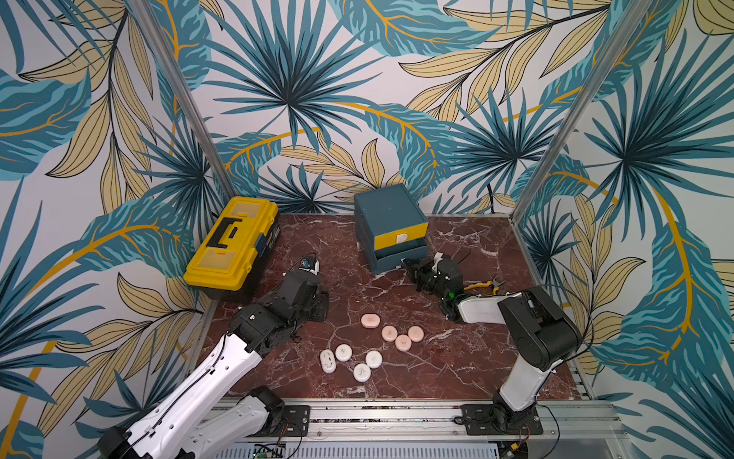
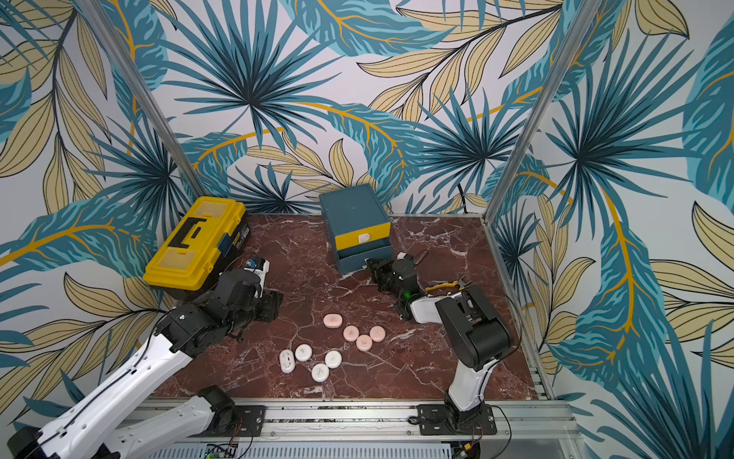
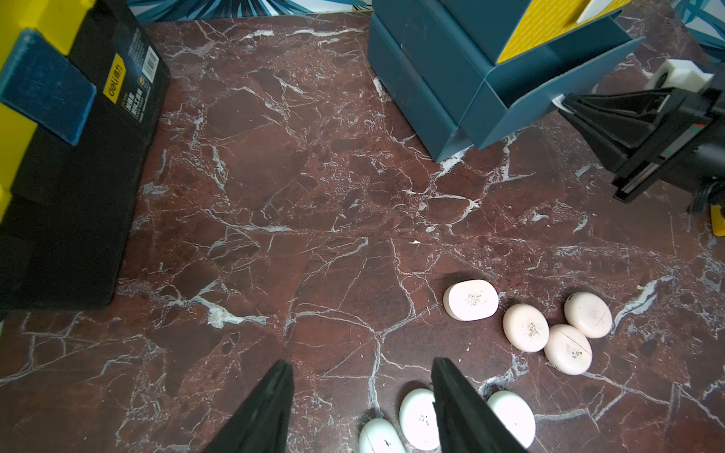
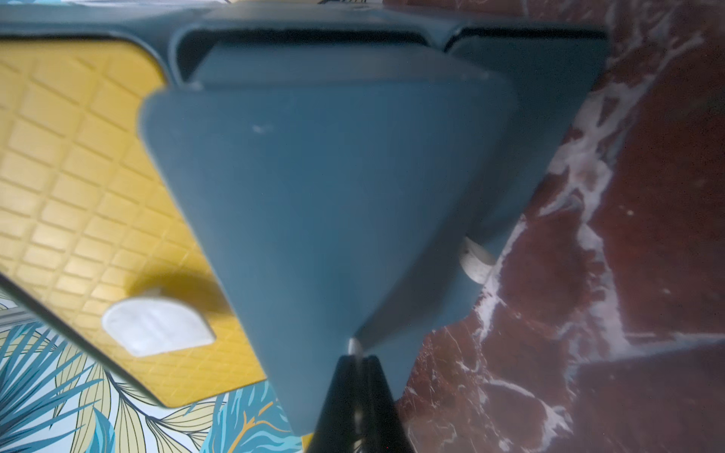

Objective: Put the bluetooth earphones in the drawer according to color
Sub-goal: Open the drawer in the storage box.

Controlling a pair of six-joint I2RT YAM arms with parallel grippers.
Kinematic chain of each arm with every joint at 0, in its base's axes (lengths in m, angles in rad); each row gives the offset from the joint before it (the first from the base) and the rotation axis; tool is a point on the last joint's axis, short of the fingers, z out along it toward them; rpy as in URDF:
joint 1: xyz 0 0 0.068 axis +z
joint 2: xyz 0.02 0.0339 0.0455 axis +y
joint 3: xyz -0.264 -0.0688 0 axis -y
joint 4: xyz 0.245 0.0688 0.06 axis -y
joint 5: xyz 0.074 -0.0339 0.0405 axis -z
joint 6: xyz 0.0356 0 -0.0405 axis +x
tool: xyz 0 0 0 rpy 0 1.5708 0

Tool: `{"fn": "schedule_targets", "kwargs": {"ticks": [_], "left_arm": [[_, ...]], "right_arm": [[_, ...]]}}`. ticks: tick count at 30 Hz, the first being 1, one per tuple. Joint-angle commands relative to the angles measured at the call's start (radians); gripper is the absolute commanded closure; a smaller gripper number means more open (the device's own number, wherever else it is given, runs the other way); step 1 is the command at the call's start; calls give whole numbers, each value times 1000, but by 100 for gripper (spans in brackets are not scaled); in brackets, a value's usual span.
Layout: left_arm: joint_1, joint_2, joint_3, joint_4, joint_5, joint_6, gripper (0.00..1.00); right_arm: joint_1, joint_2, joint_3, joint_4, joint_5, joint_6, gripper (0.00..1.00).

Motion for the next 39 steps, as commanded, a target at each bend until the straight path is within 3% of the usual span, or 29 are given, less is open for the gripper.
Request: {"fn": "schedule_targets", "kwargs": {"ticks": [1,22,25,29,39], "left_arm": [[5,-16,-24,10,-7,8,39],[4,-3,-9,14,1,10,39],[5,-3,-14,20,4,7,39],[5,-4,-19,18,6,4,39],[4,-10,-24,18,8,1,38]], "right_arm": [[12,-53,-47,-51,-23,-42,98],[15,-311,-214,-220,-28,-130,97],[15,-318,-197,-256,-33,-154,88],[14,-324,-175,-294,-45,-177,62],[15,-334,-157,-352,-70,-203,41]]}}
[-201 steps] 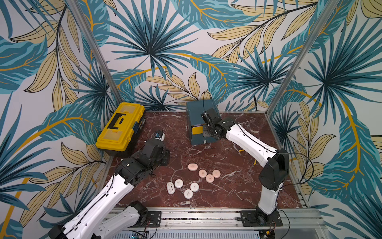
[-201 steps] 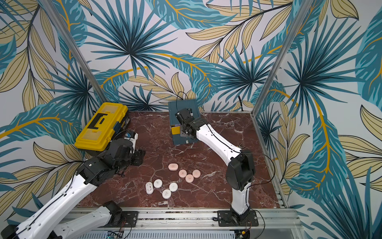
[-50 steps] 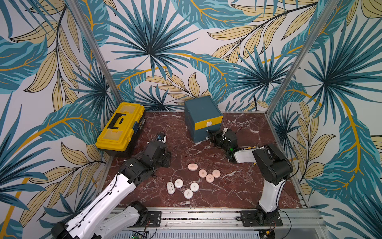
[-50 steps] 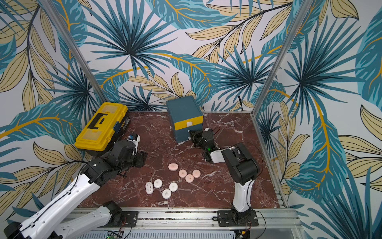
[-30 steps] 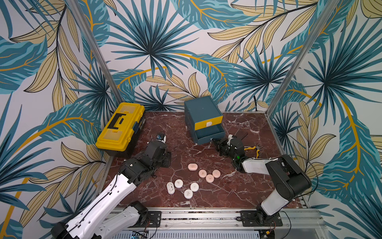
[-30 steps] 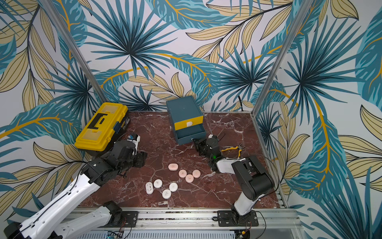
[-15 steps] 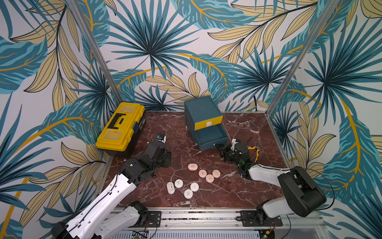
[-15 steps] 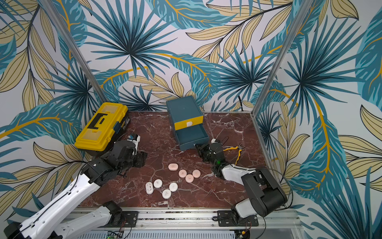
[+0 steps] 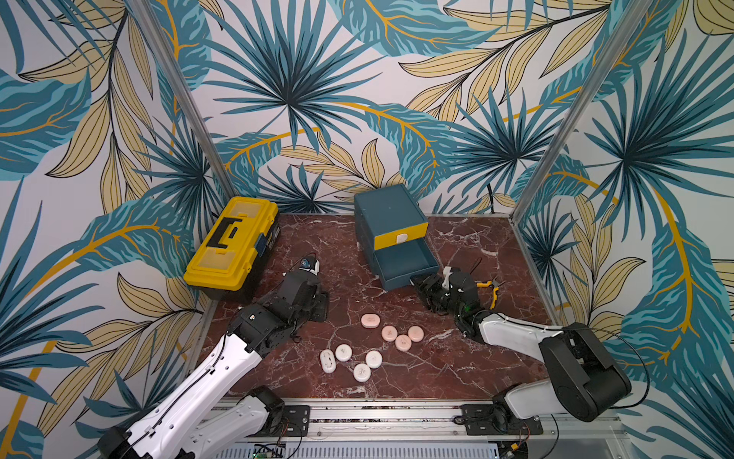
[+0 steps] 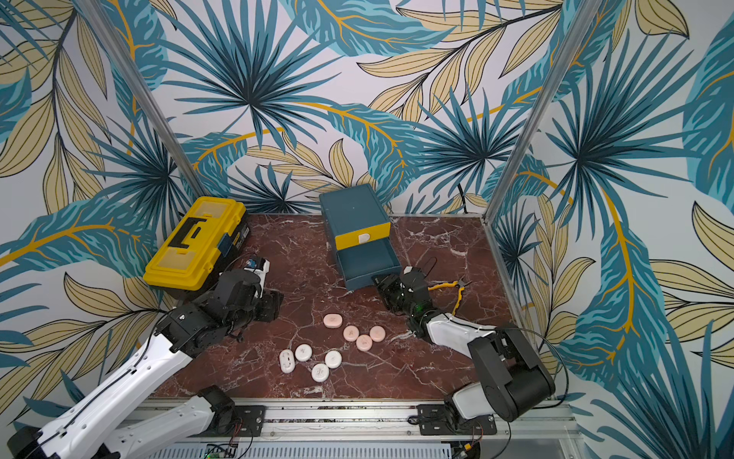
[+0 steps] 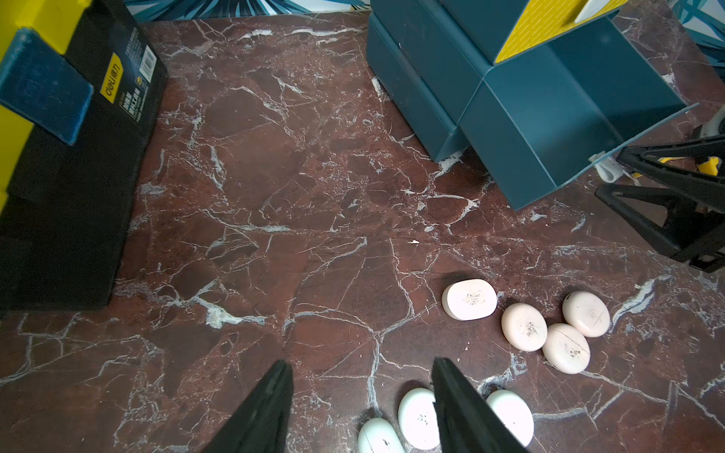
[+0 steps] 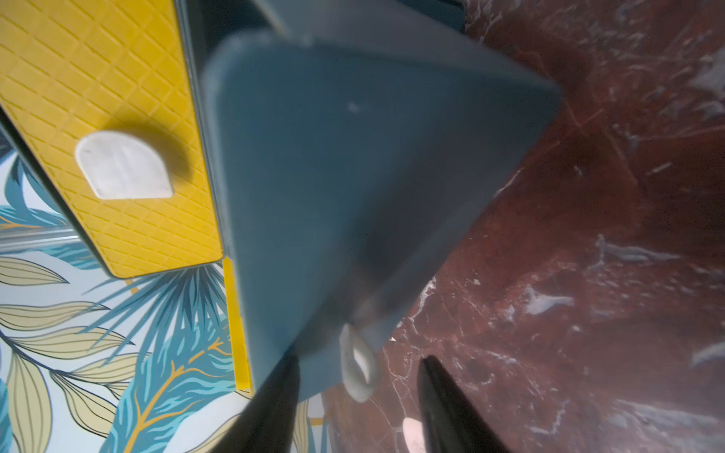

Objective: Put the bluetooth earphones in the drawer according to color
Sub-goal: Open the drawer in the storage box, then pick up the Bluetooth earphone from the center of the board.

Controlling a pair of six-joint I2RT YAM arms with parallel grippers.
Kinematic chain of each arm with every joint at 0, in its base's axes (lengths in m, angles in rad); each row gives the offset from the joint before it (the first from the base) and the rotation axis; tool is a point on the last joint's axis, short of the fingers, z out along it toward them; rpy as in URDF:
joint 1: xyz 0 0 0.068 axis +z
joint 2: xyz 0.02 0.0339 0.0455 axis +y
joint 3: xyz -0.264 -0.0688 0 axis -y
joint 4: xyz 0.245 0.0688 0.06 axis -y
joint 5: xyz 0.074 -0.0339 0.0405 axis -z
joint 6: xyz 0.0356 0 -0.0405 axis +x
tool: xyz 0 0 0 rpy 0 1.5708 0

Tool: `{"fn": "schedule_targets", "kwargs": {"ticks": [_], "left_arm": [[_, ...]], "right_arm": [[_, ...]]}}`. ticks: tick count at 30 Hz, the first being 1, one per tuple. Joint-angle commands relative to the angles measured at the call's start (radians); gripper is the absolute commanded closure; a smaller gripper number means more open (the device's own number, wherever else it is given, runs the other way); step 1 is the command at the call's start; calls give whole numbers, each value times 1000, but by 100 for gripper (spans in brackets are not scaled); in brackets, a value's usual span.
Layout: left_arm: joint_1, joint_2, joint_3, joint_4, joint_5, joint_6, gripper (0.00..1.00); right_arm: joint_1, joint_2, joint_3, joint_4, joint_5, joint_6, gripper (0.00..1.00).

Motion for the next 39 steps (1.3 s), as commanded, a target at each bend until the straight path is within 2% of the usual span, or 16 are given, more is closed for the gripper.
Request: {"fn": "schedule_targets", "kwargs": {"ticks": [1,6,10,13,16,19,22,25,31,39], "left_arm": [[4,-13,-25,17,4,2,38],[4,-15,-30,19,-1,2,38],[5,-16,-33,24,-2,4,38],[5,-9,-32,29,2,5,38],[5,3,-32,34,12,7,38],[5,16,-35,43,25,7,38],[5,31,-36,51,39,5,38],[5,40,-38,56,49,1,38],[5,52,-44,69,56,1,38],[6,50,-46,65,59,-2,38]], "right_arm": [[4,-30,7,-34,-26,-17,38],[5,-170,8,-244,-50,-84,27],[4,-346,50,-576,-41,-189,25],[5,-422,152,-938,9,-320,25],[5,-427,265,-1229,69,-466,25],[19,-351,371,-1463,92,-608,26],[85,-290,427,-1607,207,-680,26],[169,-239,461,-1683,310,-703,26],[289,-118,518,-1698,375,-703,25],[342,80,612,-1620,351,-702,23]]}}
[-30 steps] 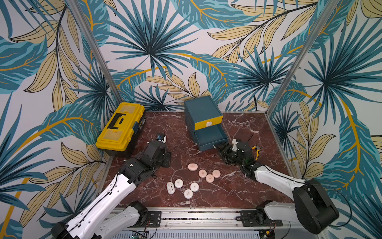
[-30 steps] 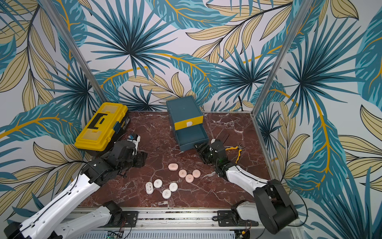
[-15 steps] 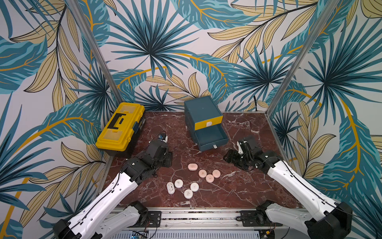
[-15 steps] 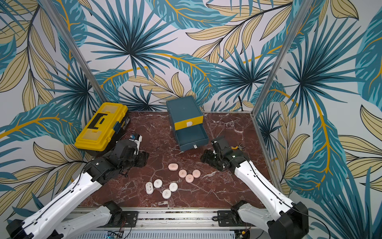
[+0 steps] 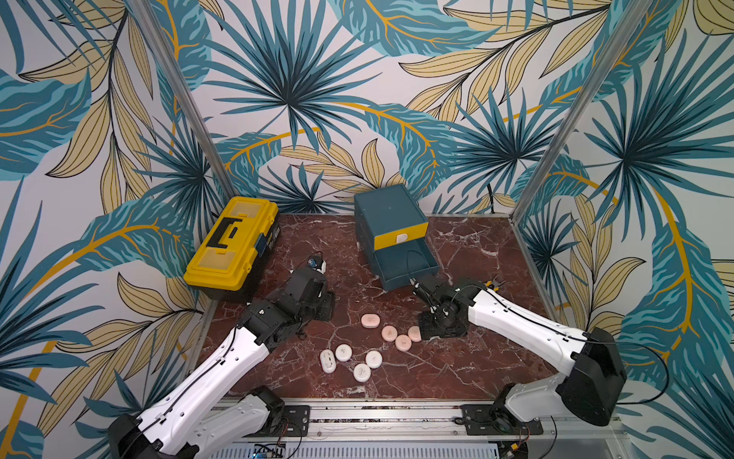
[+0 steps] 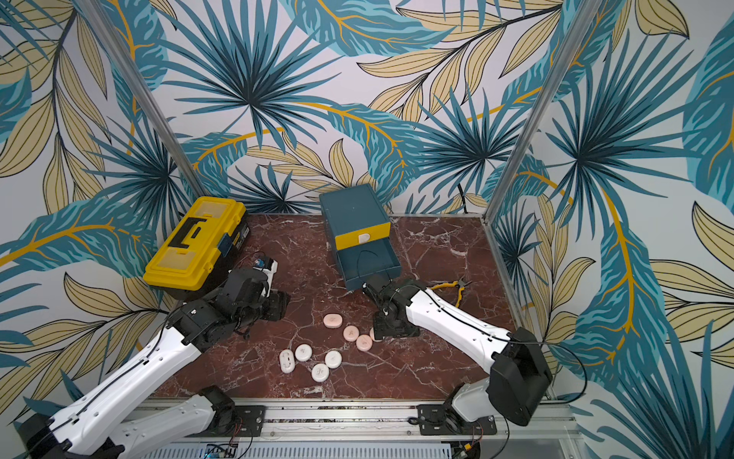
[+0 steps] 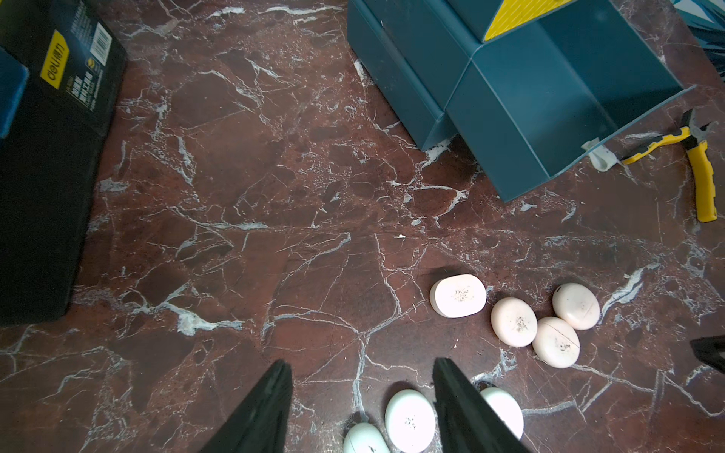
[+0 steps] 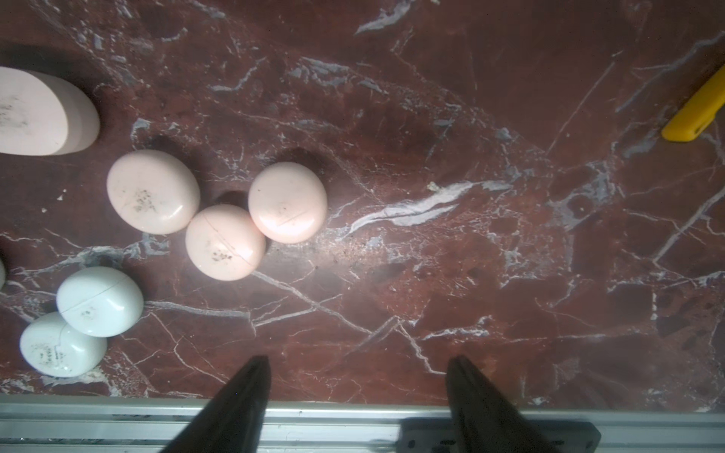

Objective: Put the bluetooth earphones in the drawer according to color
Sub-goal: Pick up the Bluetooth earphone from the center of the board.

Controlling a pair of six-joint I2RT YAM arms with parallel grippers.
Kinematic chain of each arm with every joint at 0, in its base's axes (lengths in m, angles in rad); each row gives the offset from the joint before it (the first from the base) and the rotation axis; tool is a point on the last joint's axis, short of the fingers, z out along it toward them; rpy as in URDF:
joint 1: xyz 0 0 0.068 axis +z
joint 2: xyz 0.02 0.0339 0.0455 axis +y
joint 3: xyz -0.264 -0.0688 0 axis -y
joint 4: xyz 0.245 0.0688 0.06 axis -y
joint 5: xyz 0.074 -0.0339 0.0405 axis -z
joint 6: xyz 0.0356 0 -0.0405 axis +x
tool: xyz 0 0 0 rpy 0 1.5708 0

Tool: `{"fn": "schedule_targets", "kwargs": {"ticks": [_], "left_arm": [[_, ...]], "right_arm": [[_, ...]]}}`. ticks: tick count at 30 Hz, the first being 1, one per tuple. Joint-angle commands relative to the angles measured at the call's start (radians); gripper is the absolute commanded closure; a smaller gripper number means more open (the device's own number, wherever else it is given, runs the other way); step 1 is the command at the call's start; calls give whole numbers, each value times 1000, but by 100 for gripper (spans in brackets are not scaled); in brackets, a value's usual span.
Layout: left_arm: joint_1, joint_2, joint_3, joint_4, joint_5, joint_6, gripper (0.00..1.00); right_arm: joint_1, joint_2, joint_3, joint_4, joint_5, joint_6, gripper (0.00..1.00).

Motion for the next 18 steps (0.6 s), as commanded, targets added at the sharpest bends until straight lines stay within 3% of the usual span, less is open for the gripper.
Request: {"fn": "schedule_targets", "kwargs": {"ticks": [1,10,18], "left_arm": [[5,-5,-29,16,9,-3,38],[6,-28,-21,-4,-9,2,38],[6,-26,-24,-7,-5,-2,38]], "right_arm": [[14,73,28,32,-1,-10,22],[23,207,59,133,-52,9,15],[23,287,53,161,-28,26,16]]}}
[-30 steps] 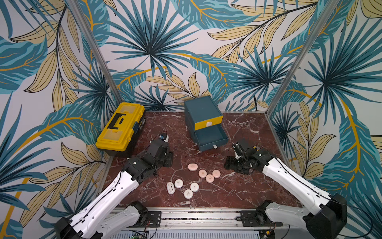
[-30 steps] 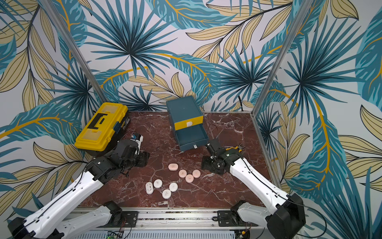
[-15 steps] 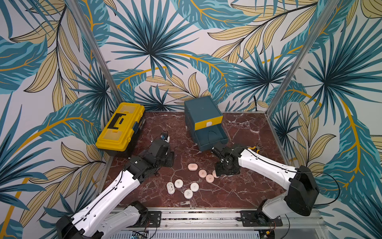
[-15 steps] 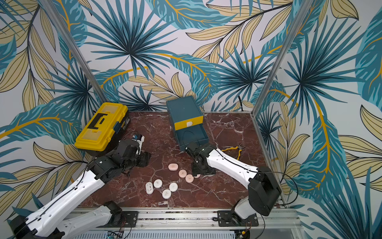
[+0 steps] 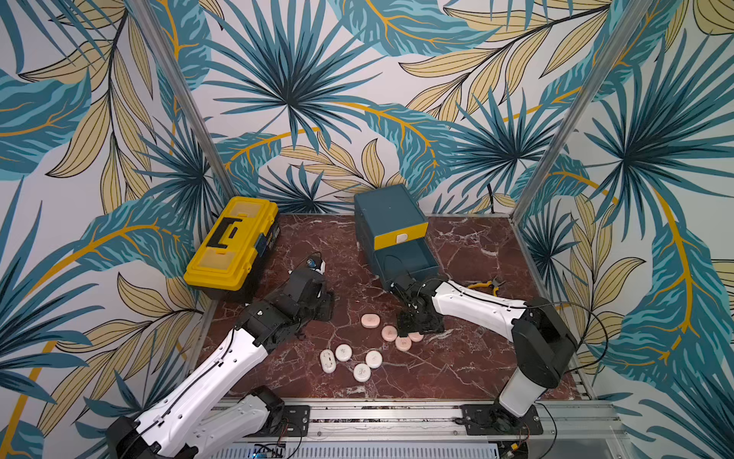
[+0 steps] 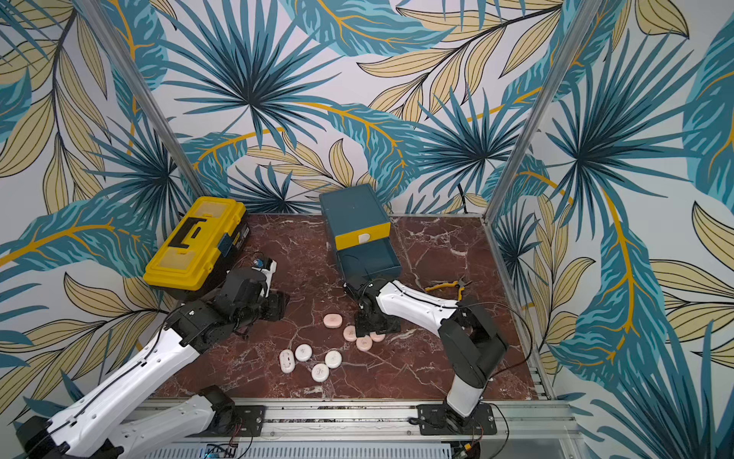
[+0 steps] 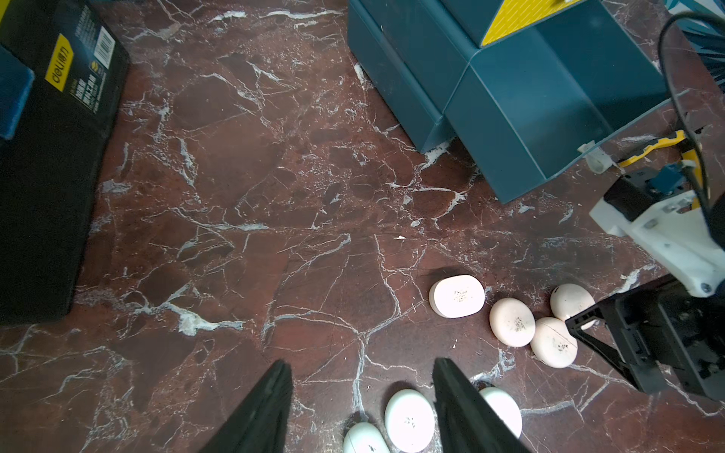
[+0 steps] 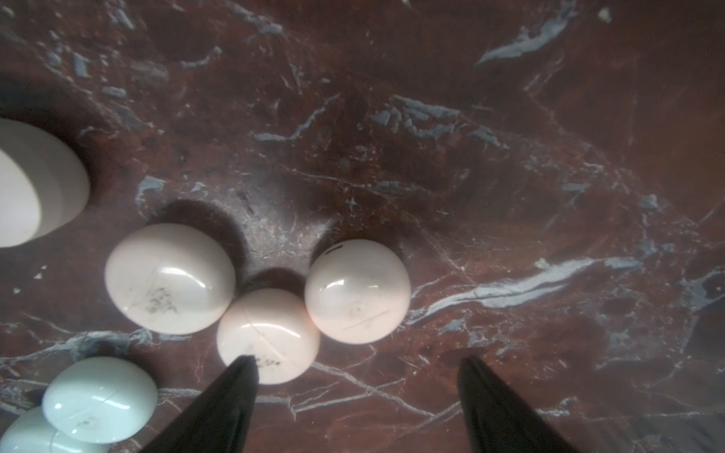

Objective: Put the bluetooth earphones in the drawer according to color
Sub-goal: Pick up the Bluetooth earphone from the center of the board.

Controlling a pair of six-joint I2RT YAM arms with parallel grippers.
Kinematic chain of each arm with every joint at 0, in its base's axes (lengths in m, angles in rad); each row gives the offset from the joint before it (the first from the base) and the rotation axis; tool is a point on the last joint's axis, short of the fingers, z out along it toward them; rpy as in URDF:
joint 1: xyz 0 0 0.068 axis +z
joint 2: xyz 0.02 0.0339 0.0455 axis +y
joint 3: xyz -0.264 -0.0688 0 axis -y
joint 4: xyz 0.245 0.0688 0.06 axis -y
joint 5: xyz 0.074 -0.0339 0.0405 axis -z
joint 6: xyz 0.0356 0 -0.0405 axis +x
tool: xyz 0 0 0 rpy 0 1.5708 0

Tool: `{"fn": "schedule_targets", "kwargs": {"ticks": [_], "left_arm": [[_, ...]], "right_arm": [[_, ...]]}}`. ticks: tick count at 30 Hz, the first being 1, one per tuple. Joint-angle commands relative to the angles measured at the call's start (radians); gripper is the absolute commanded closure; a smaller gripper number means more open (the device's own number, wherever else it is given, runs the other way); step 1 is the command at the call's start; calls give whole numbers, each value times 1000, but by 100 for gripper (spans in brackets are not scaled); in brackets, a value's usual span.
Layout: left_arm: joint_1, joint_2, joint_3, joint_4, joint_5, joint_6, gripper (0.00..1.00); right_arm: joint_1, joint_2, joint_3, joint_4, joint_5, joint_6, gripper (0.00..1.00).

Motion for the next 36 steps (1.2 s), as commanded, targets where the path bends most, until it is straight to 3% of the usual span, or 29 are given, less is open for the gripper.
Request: {"fn": "schedule_targets", "kwargs": {"ticks": [1,18,28,36], "left_arm": [[4,-14,-24,-5,-7,-1,38],[6,-21,-25,-7,-15,4,38],[6,-19,-28,-4,-14,4,38],[4,-21,-27,-7,-16,4,38]], "right_arm": [[5,33,-7,20,10,21,17],[-16,69,-42,83,66,72,27],[-27,60,-100,126,30,82,31],[-27,51,-120,138,17,86,42]]}}
